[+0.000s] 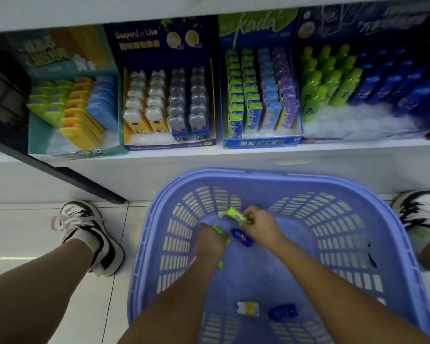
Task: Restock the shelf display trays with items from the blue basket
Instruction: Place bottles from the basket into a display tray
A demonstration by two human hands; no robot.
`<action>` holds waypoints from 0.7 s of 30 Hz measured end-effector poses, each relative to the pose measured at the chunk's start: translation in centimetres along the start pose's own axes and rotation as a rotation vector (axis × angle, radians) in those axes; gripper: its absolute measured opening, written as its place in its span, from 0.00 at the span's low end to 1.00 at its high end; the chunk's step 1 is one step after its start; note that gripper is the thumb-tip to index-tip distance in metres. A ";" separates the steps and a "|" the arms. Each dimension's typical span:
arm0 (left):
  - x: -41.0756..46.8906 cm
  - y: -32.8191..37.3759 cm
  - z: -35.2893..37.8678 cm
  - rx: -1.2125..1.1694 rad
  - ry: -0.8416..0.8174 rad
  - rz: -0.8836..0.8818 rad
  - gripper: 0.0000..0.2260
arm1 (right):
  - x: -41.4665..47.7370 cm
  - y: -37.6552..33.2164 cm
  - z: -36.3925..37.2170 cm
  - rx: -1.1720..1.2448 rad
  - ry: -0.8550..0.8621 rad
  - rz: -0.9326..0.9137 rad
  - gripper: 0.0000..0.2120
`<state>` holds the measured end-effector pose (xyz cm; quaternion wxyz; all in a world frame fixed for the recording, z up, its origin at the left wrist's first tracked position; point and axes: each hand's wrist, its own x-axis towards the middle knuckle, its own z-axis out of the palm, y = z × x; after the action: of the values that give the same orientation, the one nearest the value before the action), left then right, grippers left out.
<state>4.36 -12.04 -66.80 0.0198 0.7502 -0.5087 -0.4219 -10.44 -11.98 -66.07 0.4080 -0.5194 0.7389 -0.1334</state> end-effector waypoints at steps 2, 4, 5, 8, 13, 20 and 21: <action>-0.2 0.1 0.2 0.040 -0.016 0.027 0.17 | -0.9 0.4 -2.7 0.213 -0.049 -0.014 0.08; -0.5 0.5 0.3 -0.016 -0.058 0.051 0.11 | -1.9 0.1 -5.7 0.370 -0.102 -0.040 0.10; -0.8 0.9 0.2 -0.052 -0.071 0.055 0.09 | -2.5 -0.2 -7.2 0.422 -0.141 -0.042 0.11; -2.6 3.2 -0.9 -0.222 -0.150 0.071 0.07 | -4.5 -1.9 -11.7 0.475 -0.270 -0.085 0.13; -7.2 8.3 -4.6 -0.658 -0.382 0.168 0.06 | -8.7 -5.9 -18.1 0.468 -0.163 -0.224 0.14; -13.5 14.3 -9.3 -0.874 -0.400 0.463 0.11 | -11.7 -7.9 -27.5 0.216 0.452 -0.389 0.11; -14.2 14.8 -9.6 -0.883 -0.378 0.498 0.11 | -11.3 -8.0 -28.5 0.136 0.526 -0.389 0.12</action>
<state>-2.21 -11.95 -45.13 0.3406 0.4384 -0.4400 -0.7058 -24.86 -11.96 -37.92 0.2041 -0.5700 0.6952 -0.3874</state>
